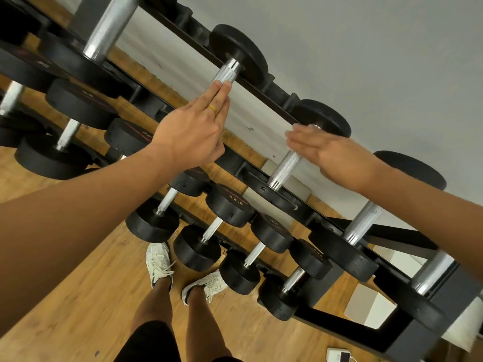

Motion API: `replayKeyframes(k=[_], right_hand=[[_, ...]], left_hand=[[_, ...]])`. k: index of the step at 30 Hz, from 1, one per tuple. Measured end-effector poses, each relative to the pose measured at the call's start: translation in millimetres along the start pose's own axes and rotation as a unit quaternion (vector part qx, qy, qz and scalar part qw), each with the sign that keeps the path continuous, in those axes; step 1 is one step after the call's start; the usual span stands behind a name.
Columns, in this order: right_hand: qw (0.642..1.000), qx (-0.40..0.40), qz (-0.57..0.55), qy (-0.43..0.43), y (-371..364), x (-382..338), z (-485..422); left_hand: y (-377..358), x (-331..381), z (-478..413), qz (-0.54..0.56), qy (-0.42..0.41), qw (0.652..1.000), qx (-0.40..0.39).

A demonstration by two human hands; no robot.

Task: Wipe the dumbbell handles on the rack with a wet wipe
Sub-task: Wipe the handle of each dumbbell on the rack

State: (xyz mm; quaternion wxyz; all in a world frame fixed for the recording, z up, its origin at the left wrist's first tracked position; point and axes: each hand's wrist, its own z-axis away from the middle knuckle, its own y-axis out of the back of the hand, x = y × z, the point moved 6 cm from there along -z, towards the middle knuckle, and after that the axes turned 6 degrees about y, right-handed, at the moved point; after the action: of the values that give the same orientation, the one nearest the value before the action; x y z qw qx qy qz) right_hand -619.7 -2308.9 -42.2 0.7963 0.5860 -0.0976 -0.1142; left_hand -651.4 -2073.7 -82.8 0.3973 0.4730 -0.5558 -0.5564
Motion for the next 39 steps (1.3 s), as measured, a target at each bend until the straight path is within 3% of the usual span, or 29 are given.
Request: replayKeyframes(k=[2,6,9,12,16,19,26,30,36,39], right_hand=[[1.000,0.001,-0.004,-0.001,-2,-10,1],[0.993,-0.048,-0.027,0.102,-21,-66,1],[0.995,-0.057,-0.033,0.070,-10,-44,1],[0.997,-0.029,0.068,0.029,3,-17,2],[0.992,0.035,0.110,0.048,11,-7,-6],[0.991,-0.014,0.122,0.052,6,-3,-17],[0.995,-0.076,0.015,0.056,3,-4,-24],[0.983,-0.133,0.018,0.129,-13,-45,-21],[0.995,-0.094,0.017,0.024,8,-10,-16],[0.991,-0.111,0.001,0.075,-7,-47,-15]], left_hand=[[-1,-1,1,-0.002,0.003,1.000,-0.002],[-1,0,1,0.000,0.000,1.000,-0.003],[-1,0,0,-0.004,-0.003,1.000,-0.007],[-1,0,0,-0.008,-0.006,1.000,-0.008],[0,-1,2,0.000,-0.001,1.000,-0.003],[2,0,2,0.003,-0.005,1.000,-0.003],[-2,-2,1,0.025,-0.004,1.000,-0.011],[-1,-2,2,0.025,-0.005,1.000,-0.009],[-1,-4,3,0.022,-0.007,1.000,-0.009],[1,-2,2,0.032,-0.006,0.999,-0.012]])
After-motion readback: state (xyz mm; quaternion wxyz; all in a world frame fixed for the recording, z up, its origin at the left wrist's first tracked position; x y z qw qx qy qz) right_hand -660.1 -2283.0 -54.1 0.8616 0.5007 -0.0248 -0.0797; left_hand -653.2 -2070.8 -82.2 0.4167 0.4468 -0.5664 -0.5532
